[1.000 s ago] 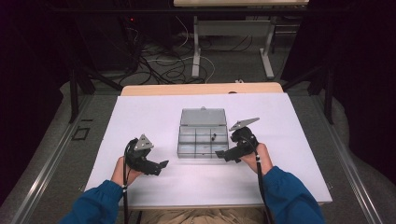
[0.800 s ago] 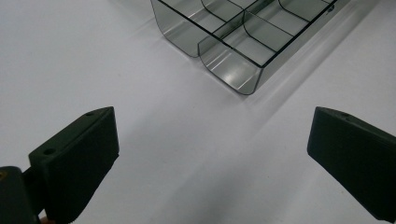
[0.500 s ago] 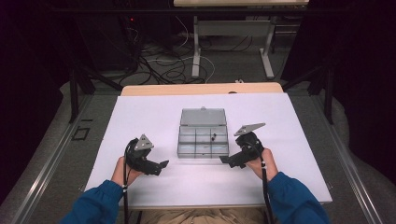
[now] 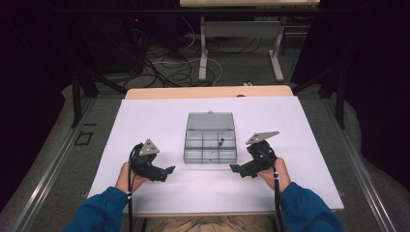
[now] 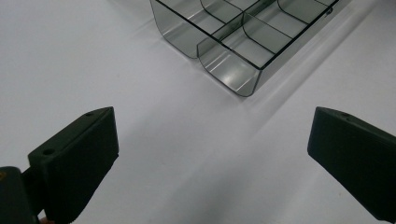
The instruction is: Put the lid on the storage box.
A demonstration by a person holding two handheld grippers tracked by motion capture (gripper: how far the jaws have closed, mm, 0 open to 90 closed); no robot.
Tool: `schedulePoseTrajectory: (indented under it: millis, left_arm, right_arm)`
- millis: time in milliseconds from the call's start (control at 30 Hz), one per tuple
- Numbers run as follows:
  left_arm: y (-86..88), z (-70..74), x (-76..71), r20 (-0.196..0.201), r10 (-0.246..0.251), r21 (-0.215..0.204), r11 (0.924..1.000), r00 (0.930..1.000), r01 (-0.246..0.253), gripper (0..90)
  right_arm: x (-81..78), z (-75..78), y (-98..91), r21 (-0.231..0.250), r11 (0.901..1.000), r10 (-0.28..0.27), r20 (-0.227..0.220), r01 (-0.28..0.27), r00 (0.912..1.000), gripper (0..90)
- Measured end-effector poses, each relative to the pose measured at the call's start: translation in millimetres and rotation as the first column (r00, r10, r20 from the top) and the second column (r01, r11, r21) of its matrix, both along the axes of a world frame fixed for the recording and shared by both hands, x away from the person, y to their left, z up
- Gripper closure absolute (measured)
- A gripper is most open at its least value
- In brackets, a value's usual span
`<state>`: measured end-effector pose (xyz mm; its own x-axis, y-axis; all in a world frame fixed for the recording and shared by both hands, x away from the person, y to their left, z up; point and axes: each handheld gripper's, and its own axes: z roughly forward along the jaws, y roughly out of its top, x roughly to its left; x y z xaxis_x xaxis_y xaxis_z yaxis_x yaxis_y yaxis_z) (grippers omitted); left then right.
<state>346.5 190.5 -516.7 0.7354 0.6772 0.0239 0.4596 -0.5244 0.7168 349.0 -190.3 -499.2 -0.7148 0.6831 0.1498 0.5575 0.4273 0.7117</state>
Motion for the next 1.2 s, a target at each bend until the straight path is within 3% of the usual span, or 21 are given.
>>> schedulePoseTrajectory:
  millis: [33, 67, 233, 333, 533, 567, 667, 1200]
  left_arm:
    - [0.0, 0.8, 0.6, 0.012, 0.000, -0.005, 1.0000, 0.9999, 0.001, 2.3]
    - [0.7, 2.2, 0.7, 0.007, 0.001, -0.008, 1.0000, 1.0000, -0.001, 2.4]
    - [-0.4, 3.2, 3.9, 0.017, 0.016, -0.017, 0.9997, 0.9997, -0.016, 2.4]
    - [-3.6, 5.7, 6.5, 0.024, 0.014, -0.018, 0.9998, 0.9996, -0.014, 2.3]
    - [-20.1, 4.6, 14.9, 0.025, 0.006, -0.009, 0.9999, 0.9997, -0.006, 0.4]
    - [-24.0, 4.0, 16.5, 0.024, 0.004, -0.006, 1.0000, 0.9997, -0.003, 0.4]
    - [-31.9, 3.0, 20.8, 0.022, -0.005, -0.001, 1.0000, 0.9997, 0.005, 0.3]
    - [-64.5, 6.3, 43.0, 0.024, -0.006, 0.007, 1.0000, 0.9997, 0.005, 1.7]
  right_arm:
    - [-0.7, 0.4, -0.5, -0.004, 1.0000, 0.003, -0.010, -0.003, 0.9999, 0.0]
    - [-1.2, -1.8, -0.4, 0.018, 0.9998, 0.001, 0.011, -0.001, 0.9999, 0.0]
    - [-3.6, -0.5, -1.0, -0.010, 0.9999, 0.008, -0.009, -0.008, 0.9999, 0.0]
    - [-3.3, -1.6, -0.4, -0.004, 1.0000, 0.006, 0.003, -0.006, 1.0000, 0.0]
    - [-1.1, -3.9, 0.7, 0.013, 0.9999, -0.001, 0.003, 0.001, 1.0000, 0.0]
    - [-0.3, -2.1, -0.2, -0.015, 0.9998, 0.012, -0.015, -0.012, 0.9998, 0.0]
    - [1.8, -3.7, 0.1, 0.002, 1.0000, 0.005, -0.005, -0.005, 1.0000, 0.0]
    - [5.4, -4.6, -1.1, 0.000, 0.9998, 0.020, -0.021, -0.020, 0.9996, 0.0]
